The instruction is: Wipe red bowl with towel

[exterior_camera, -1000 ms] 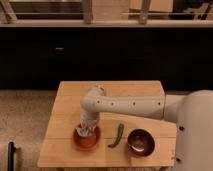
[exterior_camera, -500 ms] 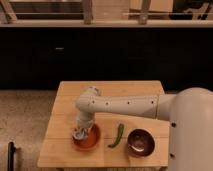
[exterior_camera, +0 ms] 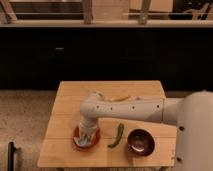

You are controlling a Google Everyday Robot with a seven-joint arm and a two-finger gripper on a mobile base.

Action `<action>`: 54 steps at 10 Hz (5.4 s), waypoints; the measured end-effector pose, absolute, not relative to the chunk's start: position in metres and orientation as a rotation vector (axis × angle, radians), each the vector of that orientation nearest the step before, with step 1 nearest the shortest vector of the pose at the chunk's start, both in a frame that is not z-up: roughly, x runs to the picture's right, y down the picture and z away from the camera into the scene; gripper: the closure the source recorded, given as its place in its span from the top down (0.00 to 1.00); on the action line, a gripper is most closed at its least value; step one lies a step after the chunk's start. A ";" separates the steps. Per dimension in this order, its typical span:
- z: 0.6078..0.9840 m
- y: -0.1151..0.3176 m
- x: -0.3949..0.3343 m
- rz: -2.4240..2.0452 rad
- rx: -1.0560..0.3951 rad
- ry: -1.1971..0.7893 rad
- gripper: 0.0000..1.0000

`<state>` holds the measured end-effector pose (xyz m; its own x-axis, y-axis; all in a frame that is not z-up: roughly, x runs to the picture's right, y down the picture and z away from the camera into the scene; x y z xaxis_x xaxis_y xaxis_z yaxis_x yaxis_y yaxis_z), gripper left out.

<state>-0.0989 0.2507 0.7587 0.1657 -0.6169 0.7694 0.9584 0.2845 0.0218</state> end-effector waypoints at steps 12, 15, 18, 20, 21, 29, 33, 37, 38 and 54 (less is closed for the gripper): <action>0.772 0.212 -0.133 -1.242 -0.477 -0.746 0.00; 0.765 0.233 -0.143 -1.285 -0.503 -0.787 0.00; 0.755 0.254 -0.134 -1.287 -0.527 -0.808 0.00; 0.753 0.260 -0.118 -1.265 -0.536 -0.798 0.00; 0.752 0.259 -0.106 -1.247 -0.537 -0.783 0.00; 0.761 0.211 -0.093 -1.204 -0.468 -0.687 0.00; 0.765 0.203 -0.120 -1.250 -0.446 -0.710 0.00; 0.756 0.216 -0.138 -1.315 -0.447 -0.771 0.00; 0.752 0.224 -0.136 -1.323 -0.457 -0.786 0.00; 0.766 0.210 -0.101 -1.267 -0.407 -0.779 0.00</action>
